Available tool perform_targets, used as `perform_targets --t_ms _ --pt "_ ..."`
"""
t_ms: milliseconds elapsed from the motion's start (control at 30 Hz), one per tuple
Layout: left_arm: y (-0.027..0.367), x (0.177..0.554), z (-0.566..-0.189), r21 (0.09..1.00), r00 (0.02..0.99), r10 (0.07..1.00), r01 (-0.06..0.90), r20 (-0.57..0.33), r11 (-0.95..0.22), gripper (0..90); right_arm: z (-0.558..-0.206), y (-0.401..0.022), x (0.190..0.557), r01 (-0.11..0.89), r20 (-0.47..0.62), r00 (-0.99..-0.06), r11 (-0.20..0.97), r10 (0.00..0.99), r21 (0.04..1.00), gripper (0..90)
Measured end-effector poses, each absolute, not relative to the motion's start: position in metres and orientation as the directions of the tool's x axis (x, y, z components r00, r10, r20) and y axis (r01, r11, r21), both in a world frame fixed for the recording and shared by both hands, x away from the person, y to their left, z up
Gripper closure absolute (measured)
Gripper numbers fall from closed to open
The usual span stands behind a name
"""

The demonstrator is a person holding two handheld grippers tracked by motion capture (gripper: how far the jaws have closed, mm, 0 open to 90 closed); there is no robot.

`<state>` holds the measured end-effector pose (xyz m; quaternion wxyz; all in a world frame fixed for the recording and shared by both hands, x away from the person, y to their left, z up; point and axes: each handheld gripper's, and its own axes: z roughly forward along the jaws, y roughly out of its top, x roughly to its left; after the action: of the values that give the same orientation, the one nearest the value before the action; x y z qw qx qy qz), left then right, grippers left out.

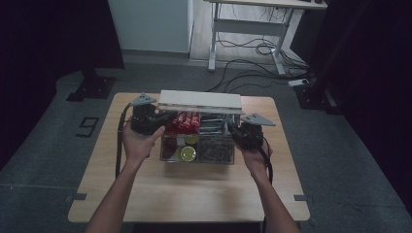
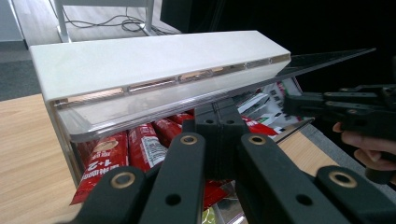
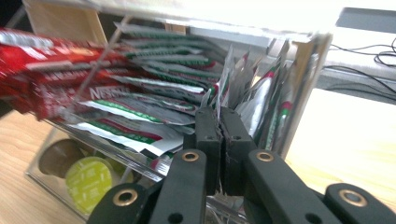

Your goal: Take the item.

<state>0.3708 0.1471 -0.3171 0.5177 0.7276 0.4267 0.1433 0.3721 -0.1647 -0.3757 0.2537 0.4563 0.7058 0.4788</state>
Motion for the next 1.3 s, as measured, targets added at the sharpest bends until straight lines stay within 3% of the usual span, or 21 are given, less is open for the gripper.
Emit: perform_targets --t_ms 467,1300 --pt "0.146 0.371 -0.317 0.877 0.592 0.771 0.471 -0.236 -0.094 90.0 -0.366 -0.183 0.350 0.335 0.143 -0.480 0.030 0.866 0.942 87.5" --pt "0.143 0.374 -0.318 0.876 0.592 0.769 0.473 -0.240 -0.091 90.0 -0.362 -0.207 0.328 0.270 0.162 -0.478 -0.031 0.864 0.962 87.9"
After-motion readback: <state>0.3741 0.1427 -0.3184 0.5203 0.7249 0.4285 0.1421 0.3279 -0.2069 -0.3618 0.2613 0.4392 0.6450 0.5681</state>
